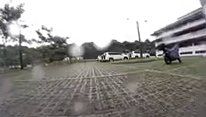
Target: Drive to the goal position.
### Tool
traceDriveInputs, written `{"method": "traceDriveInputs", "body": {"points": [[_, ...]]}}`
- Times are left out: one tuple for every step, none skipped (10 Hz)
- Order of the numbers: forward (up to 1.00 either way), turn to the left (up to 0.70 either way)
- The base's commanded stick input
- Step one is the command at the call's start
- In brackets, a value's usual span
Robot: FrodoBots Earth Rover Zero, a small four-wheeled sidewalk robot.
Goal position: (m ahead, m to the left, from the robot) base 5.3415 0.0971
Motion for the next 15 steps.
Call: {"method": "traceDriveInputs", "body": {"points": [[0.85, 0.0], [0.85, 0.0], [0.85, 0.0], [0.85, 0.0], [0.85, 0.0], [0.85, 0.0], [0.85, 0.0], [0.85, 0.0], [0.85, 0.0], [0.85, 0.0], [0.85, 0.0], [0.85, 0.0], [0.85, 0.0], [0.85, 0.0], [0.85, 0.0]]}}
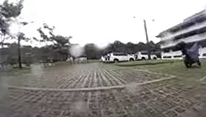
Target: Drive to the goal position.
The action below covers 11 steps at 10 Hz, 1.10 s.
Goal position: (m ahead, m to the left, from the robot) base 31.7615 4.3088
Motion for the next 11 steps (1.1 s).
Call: {"method": "traceDriveInputs", "body": {"points": [[0.85, 0.0], [0.85, 0.0], [0.85, 0.0], [0.85, 0.0], [0.85, 0.0], [0.85, 0.0], [0.85, 0.0], [0.85, 0.0], [0.85, 0.0], [0.85, 0.0], [0.85, 0.0]]}}
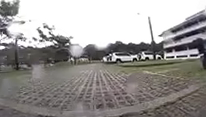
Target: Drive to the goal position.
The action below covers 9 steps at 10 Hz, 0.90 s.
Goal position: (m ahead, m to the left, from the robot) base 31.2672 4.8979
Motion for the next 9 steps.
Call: {"method": "traceDriveInputs", "body": {"points": [[0.85, 0.0], [0.85, 0.0], [0.85, 0.0], [0.85, 0.0], [0.85, 0.0], [0.85, 0.0], [0.85, 0.0], [0.85, 0.0], [0.85, 0.0]]}}
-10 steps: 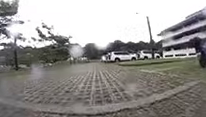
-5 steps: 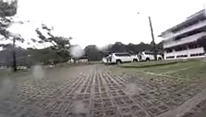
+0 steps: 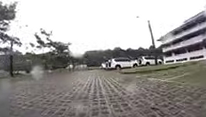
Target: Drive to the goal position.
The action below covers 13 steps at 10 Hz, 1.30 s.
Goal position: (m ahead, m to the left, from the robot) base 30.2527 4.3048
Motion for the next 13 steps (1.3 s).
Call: {"method": "traceDriveInputs", "body": {"points": [[0.85, 0.0], [0.85, 0.0], [0.85, 0.0], [0.85, 0.0], [0.85, 0.0], [0.85, 0.0], [0.85, 0.0], [0.85, 0.0], [0.85, 0.0], [0.85, 0.0], [0.85, 0.0], [0.85, 0.0], [0.85, 0.0]]}}
